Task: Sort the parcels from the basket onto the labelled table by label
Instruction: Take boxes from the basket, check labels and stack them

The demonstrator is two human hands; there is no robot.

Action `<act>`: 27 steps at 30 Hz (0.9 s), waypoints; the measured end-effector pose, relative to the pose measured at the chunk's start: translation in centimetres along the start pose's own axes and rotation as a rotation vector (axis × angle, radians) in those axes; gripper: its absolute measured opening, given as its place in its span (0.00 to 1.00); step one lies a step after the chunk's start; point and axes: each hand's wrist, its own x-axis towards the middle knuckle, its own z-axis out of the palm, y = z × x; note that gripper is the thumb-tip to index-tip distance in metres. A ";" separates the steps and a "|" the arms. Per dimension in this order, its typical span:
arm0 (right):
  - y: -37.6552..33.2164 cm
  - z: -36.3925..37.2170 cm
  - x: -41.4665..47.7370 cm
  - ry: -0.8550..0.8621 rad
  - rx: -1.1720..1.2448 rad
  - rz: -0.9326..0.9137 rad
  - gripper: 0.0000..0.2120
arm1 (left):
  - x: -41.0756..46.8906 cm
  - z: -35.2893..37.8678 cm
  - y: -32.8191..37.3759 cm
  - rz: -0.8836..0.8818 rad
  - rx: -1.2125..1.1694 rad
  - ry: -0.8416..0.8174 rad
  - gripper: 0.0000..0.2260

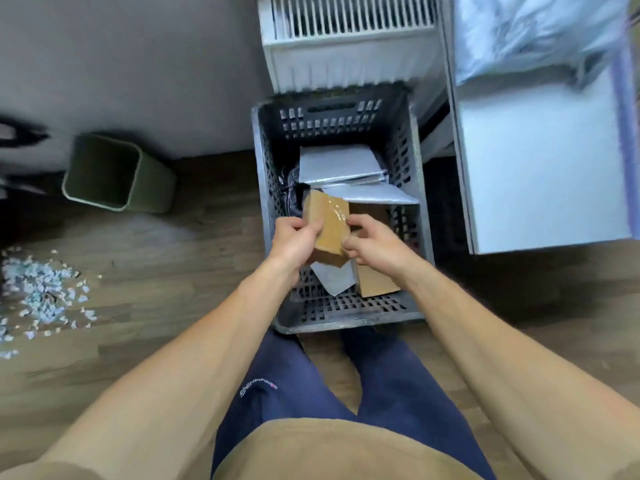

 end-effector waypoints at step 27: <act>-6.1 2.2 -24.7 -0.198 1.198 -0.235 0.22 | -24.3 -5.2 4.2 0.414 -0.485 -0.480 0.25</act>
